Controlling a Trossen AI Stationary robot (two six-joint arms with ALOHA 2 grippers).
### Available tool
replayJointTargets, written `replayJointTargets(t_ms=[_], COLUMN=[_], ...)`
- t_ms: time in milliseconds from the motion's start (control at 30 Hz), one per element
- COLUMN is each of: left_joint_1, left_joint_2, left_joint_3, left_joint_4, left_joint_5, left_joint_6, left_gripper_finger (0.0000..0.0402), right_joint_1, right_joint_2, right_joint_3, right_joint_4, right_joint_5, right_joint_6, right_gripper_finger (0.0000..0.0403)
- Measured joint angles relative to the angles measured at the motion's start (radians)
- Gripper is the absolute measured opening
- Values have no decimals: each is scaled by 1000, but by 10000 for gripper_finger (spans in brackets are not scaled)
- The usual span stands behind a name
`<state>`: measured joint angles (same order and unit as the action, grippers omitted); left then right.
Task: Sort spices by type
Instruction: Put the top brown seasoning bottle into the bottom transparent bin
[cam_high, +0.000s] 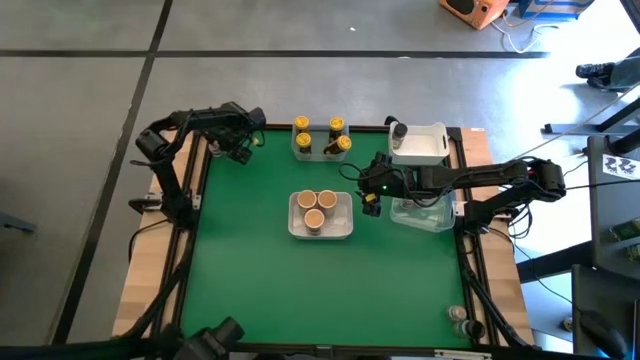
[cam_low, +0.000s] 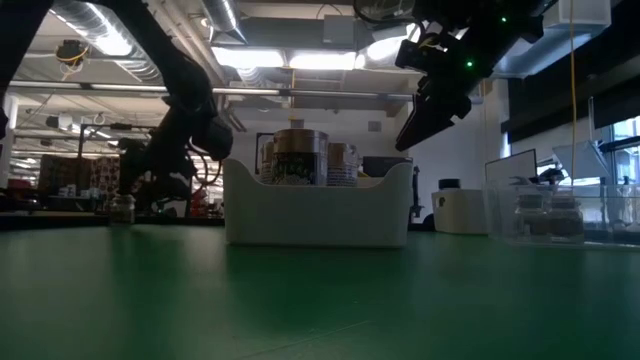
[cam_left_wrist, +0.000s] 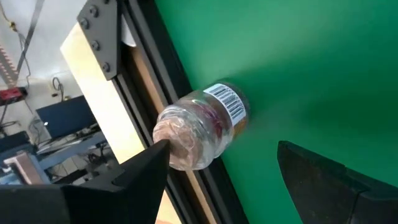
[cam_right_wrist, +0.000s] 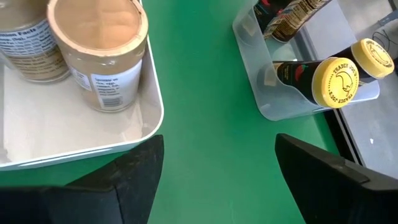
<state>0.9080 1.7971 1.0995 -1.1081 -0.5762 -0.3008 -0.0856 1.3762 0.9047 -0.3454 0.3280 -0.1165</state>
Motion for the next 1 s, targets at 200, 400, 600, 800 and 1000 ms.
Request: replayJointTargets(t_ms=[200, 400, 600, 800, 1000], left_joint_1=[-28, -100, -207, -321, -420], left_joint_2=[-3, -12, -12, -11, -11], left_joint_3=[0, 1, 1, 0, 0], left_joint_4=[-6, -18, -70, -113, -132], left_joint_5=[31, 56, 96, 130, 143], left_joint_6=[23, 40, 13, -29, -64], left_gripper_finger=[275, 260, 255, 255, 255], right_joint_1=[0, 0, 0, 0, 0], right_joint_2=[0, 0, 0, 0, 0], right_joint_3=[0, 0, 0, 0, 0], right_joint_4=[0, 0, -1, -1, -1], right_joint_5=[0, 0, 0, 0, 0], right_joint_6=[0, 0, 0, 0, 0], right_gripper_finger=[307, 307, 307, 307, 307])
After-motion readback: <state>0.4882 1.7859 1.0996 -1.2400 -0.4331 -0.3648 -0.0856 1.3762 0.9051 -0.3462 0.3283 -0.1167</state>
